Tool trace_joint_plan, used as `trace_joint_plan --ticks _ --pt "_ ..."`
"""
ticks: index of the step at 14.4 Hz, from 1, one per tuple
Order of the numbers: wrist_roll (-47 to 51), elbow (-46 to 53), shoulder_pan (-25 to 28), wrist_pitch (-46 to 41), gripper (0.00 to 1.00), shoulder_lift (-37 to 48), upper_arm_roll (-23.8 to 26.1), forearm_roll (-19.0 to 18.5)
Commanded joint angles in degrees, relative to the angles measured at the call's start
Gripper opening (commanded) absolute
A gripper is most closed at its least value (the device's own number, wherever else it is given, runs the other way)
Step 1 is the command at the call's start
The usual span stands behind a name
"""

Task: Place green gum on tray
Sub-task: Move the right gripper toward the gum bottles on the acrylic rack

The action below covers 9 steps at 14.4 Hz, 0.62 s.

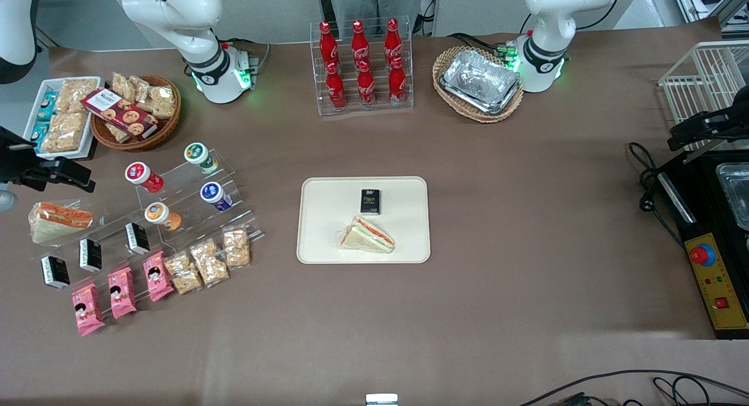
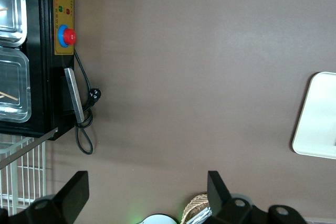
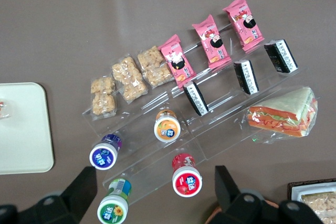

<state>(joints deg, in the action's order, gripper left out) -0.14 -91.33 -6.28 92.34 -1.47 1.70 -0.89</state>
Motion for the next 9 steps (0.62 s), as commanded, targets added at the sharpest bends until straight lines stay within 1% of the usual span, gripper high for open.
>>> trace_joint_plan --ticks 1,5,7,9 --pt "-0.03 0.55 -0.23 0.47 1.00 -0.12 0.06 0.97" --pt "0.23 0.54 -0.14 0.12 1.00 -0.12 0.14 0.97" --pt "0.41 0.54 -0.14 -0.41 1.00 -0.12 0.06 2.46" --pt "0.49 0.11 -0.14 -0.23 1.00 -0.12 0.14 3.08"
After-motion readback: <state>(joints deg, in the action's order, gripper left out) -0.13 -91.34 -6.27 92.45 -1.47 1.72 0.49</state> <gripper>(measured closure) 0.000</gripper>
